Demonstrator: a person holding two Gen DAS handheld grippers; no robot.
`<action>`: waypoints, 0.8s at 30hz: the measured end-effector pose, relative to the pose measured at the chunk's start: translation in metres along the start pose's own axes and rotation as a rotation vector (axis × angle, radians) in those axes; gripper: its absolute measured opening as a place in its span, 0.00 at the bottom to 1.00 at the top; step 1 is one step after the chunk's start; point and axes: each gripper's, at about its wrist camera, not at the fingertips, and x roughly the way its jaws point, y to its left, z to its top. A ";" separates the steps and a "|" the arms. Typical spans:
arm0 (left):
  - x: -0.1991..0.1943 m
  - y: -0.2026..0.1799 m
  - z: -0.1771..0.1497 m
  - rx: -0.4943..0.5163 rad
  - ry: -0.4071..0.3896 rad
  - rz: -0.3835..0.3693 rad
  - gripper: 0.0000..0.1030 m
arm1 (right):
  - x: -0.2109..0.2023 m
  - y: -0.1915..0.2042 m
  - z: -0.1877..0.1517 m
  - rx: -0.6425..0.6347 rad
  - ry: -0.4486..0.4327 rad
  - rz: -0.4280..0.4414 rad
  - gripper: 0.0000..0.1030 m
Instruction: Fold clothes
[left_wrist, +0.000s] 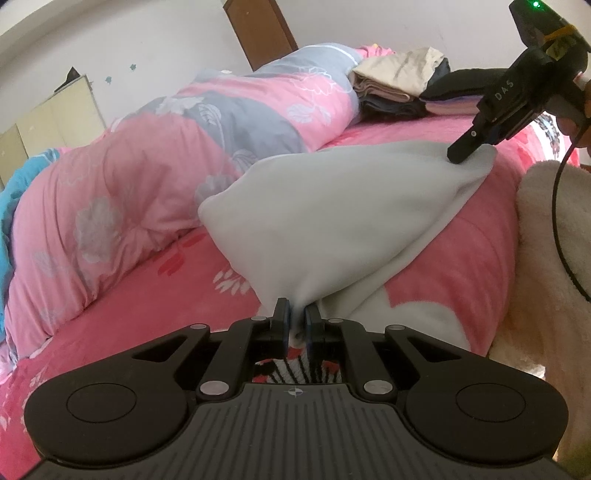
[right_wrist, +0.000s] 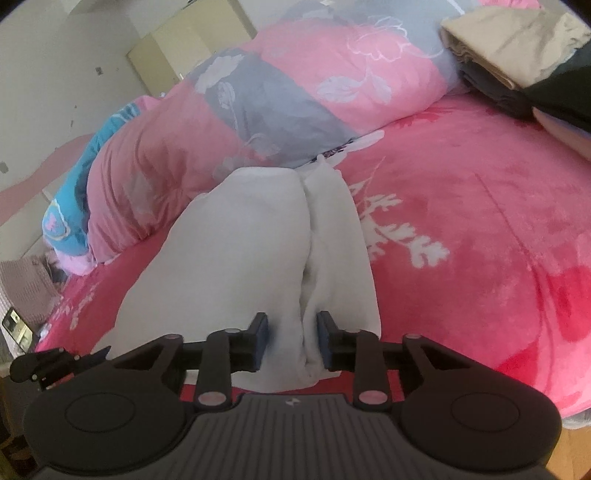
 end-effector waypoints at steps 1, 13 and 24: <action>0.000 0.000 0.000 -0.004 0.000 -0.001 0.08 | 0.000 0.000 0.000 0.000 -0.002 0.000 0.16; 0.004 -0.012 0.016 0.049 -0.021 -0.007 0.08 | -0.016 -0.002 0.019 -0.007 -0.146 -0.010 0.08; 0.004 -0.013 0.010 0.071 0.002 -0.024 0.09 | 0.001 -0.013 -0.001 -0.025 -0.084 -0.059 0.08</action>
